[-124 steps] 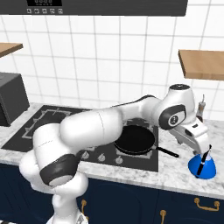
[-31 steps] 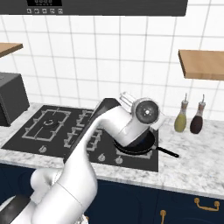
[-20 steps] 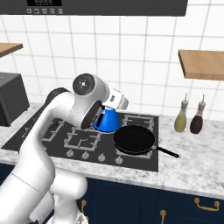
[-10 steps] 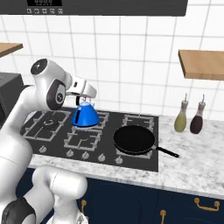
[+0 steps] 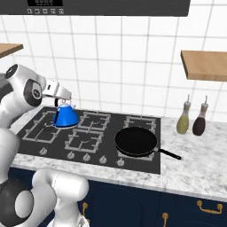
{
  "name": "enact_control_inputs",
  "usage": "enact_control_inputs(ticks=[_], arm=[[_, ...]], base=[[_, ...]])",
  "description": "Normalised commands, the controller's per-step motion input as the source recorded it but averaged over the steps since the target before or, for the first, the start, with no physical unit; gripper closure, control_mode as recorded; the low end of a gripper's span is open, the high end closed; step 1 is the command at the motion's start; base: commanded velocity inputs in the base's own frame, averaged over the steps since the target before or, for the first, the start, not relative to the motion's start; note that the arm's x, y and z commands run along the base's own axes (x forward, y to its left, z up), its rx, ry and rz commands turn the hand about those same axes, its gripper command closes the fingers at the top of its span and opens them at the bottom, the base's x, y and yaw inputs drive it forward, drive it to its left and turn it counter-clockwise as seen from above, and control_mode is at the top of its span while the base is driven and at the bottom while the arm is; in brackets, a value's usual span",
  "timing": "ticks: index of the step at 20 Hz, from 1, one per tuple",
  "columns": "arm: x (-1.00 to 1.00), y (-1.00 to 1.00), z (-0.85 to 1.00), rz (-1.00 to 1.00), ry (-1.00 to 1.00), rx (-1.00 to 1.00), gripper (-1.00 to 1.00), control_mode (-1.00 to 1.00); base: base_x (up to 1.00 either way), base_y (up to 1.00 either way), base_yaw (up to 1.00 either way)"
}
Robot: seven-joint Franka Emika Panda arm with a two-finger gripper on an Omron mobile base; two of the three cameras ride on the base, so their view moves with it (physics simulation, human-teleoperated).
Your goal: Pick the kettle from the counter and place it on a stove burner. Then turn the burner on.
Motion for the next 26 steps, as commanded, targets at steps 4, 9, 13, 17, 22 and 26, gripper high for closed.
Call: enact_control_inputs(ticks=[4, 9, 13, 17, 22, 26], arm=[[0.16, 1.0, -0.39, -0.05, 0.0, 0.0, 1.0, -1.0], [0.24, 1.0, -0.33, -0.04, 0.04, 0.04, 1.0, -1.0], [0.04, 0.62, -0.15, 0.1, 0.27, 0.3, 1.0, -1.0], [0.0, 0.11, -0.06, 0.03, -0.01, 0.03, 1.0, -1.0], [0.14, 0.29, -0.13, -0.01, -0.26, 0.0, 1.0, -1.0], [0.42, 0.57, -0.1, -0.08, -0.23, 0.0, 1.0, -1.0]], base=[[0.0, 0.0, 0.0], [0.0, 0.0, 0.0], [0.0, 0.0, 0.0], [0.0, 0.0, 0.0], [0.0, 0.0, 0.0], [0.0, 0.0, 0.0]])
